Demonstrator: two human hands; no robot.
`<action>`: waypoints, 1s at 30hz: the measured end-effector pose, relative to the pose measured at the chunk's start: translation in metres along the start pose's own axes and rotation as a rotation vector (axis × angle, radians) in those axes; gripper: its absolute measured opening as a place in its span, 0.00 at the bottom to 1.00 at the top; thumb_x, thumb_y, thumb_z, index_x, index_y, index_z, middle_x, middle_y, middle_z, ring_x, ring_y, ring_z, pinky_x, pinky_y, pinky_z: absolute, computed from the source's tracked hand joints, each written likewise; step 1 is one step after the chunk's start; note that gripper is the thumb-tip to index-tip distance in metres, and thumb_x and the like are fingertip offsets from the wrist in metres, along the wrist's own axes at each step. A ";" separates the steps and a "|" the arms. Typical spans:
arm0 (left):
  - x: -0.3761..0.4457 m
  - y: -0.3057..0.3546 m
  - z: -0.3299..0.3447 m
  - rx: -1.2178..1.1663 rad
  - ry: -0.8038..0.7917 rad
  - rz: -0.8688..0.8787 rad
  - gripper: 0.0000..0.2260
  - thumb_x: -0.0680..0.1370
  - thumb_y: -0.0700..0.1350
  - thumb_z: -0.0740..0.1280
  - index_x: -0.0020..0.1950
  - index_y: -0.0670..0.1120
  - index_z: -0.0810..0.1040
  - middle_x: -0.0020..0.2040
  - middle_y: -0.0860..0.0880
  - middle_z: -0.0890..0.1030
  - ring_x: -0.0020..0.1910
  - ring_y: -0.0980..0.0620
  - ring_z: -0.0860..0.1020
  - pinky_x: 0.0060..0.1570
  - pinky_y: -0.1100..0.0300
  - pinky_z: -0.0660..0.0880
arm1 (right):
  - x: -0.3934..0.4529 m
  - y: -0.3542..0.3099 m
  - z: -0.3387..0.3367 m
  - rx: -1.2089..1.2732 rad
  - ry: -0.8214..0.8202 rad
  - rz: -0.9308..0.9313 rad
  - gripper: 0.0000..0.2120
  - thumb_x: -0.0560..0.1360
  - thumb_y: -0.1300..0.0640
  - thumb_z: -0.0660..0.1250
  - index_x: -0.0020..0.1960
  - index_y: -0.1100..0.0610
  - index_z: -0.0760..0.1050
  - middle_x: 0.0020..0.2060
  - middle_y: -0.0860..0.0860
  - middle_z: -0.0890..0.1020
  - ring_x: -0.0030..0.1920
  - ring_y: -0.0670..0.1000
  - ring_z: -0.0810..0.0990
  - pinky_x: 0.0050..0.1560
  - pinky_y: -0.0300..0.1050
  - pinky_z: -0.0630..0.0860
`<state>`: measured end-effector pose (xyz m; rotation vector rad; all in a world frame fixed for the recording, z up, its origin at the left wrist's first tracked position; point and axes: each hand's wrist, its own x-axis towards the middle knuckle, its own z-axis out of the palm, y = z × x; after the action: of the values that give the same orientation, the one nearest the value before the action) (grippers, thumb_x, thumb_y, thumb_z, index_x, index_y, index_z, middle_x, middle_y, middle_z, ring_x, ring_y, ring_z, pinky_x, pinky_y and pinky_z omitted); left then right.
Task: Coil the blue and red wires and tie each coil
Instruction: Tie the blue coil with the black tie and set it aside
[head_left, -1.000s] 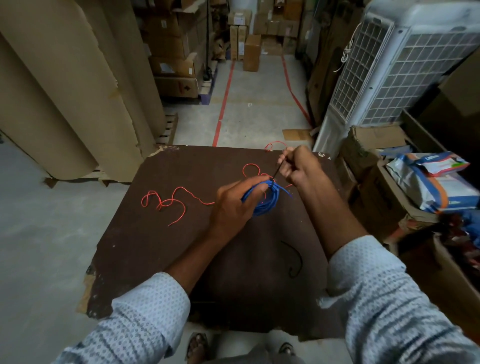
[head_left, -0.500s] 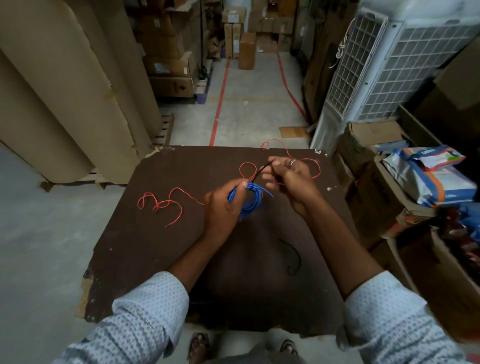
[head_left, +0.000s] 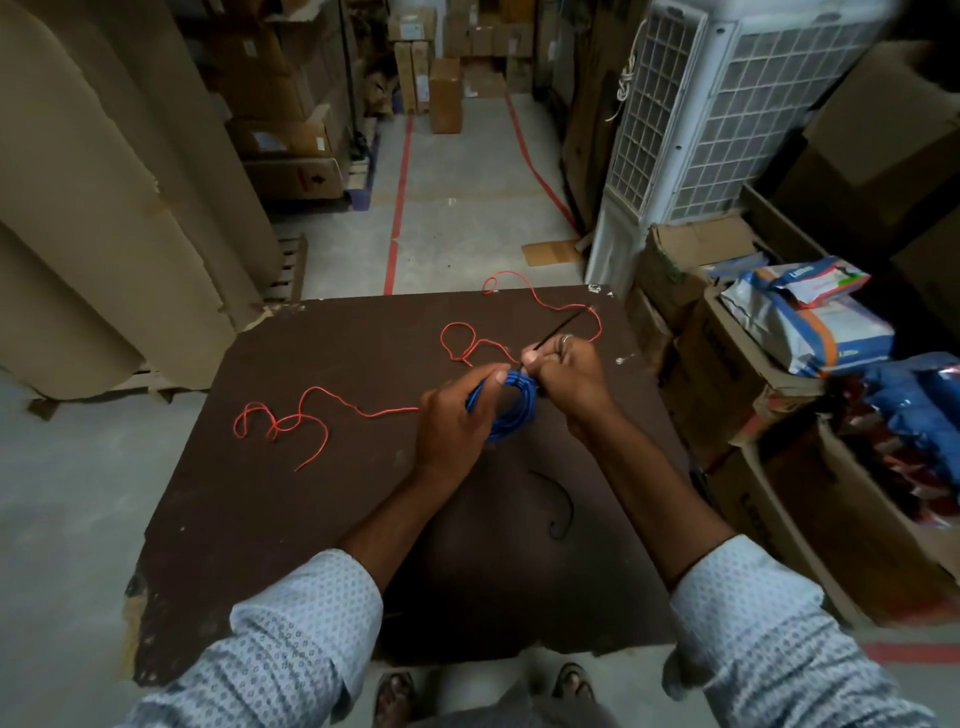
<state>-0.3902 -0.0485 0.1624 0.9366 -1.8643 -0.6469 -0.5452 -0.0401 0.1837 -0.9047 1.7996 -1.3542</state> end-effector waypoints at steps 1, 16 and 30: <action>0.001 0.003 0.005 0.001 -0.004 0.017 0.09 0.82 0.44 0.67 0.57 0.45 0.85 0.50 0.51 0.86 0.48 0.60 0.82 0.47 0.76 0.70 | 0.001 0.002 -0.003 0.025 0.014 0.034 0.15 0.73 0.67 0.67 0.30 0.55 0.74 0.28 0.49 0.80 0.30 0.48 0.77 0.36 0.46 0.75; -0.020 -0.007 0.102 -0.481 -0.372 -0.598 0.12 0.79 0.57 0.66 0.52 0.52 0.85 0.50 0.48 0.86 0.52 0.45 0.84 0.54 0.36 0.80 | 0.011 0.047 -0.103 0.097 0.016 0.222 0.05 0.80 0.64 0.65 0.49 0.65 0.79 0.35 0.57 0.81 0.31 0.50 0.77 0.27 0.37 0.76; -0.051 -0.019 0.230 -0.559 -0.542 -1.020 0.18 0.86 0.49 0.56 0.74 0.47 0.69 0.63 0.40 0.79 0.47 0.45 0.84 0.42 0.52 0.84 | 0.037 0.176 -0.173 -0.166 0.042 0.332 0.05 0.71 0.61 0.74 0.38 0.56 0.80 0.36 0.52 0.82 0.40 0.52 0.82 0.43 0.50 0.81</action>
<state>-0.5760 -0.0065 0.0226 1.3737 -1.3598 -2.0768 -0.7328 0.0487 0.0443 -0.6275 2.0125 -1.0333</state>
